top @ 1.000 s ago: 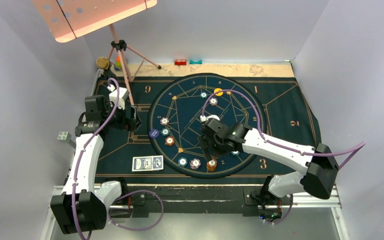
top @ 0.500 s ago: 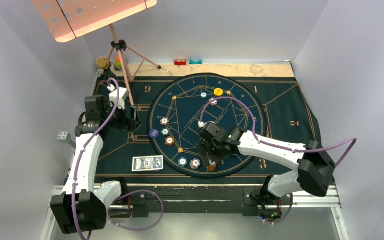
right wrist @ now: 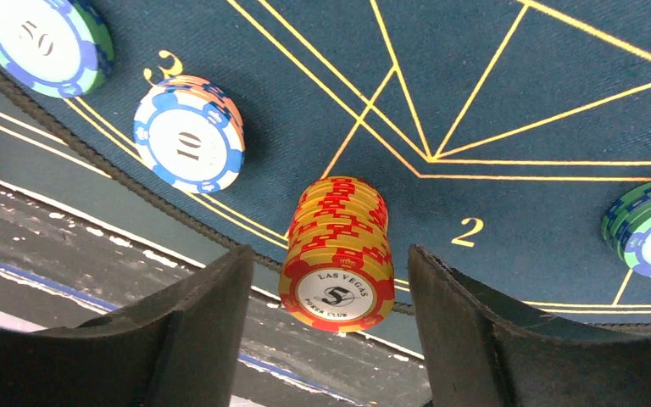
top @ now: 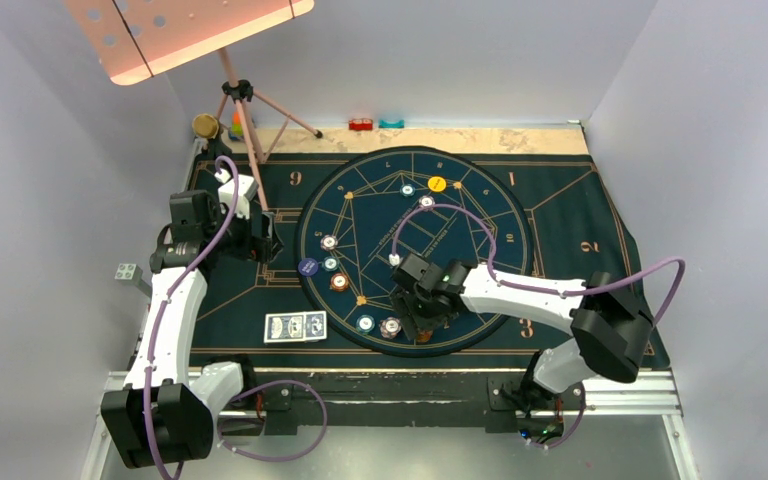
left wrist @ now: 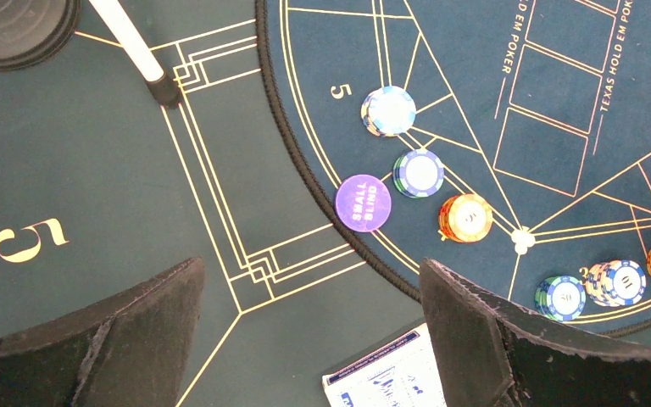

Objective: Distribute texas hold em gaming equipment

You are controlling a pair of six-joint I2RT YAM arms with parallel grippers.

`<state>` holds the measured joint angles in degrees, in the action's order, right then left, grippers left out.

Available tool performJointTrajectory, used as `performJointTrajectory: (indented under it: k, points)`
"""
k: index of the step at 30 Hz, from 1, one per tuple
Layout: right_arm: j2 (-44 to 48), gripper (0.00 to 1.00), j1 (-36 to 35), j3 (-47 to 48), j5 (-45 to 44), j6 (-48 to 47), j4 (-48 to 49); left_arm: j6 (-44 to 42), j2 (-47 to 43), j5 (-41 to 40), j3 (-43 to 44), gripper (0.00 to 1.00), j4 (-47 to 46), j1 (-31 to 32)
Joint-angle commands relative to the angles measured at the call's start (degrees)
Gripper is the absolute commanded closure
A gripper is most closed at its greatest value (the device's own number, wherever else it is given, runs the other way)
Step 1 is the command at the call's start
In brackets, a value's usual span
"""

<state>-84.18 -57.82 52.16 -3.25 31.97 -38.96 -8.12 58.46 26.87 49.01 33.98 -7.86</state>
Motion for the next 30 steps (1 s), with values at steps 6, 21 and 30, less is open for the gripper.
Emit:
performJointTrajectory:
  k: [6, 21, 30]
  points:
    - [-0.2, 0.45, -0.8, -0.3, -1.5, 0.5, 0.3, -0.6, -1.0, 1.0, 0.1, 0.00, -1.1, -0.5]
    - [2.0, 0.73, -0.9, 3.0, -3.1, 0.1, -3.0, -0.5, -0.8, 1.1, 0.0, 0.00, -1.1, -0.6]
    - [2.5, 0.82, -0.6, 10.0, -7.7, -1.9, -9.2, -0.5, -0.7, 1.2, 0.0, 0.00, -1.2, -0.6]
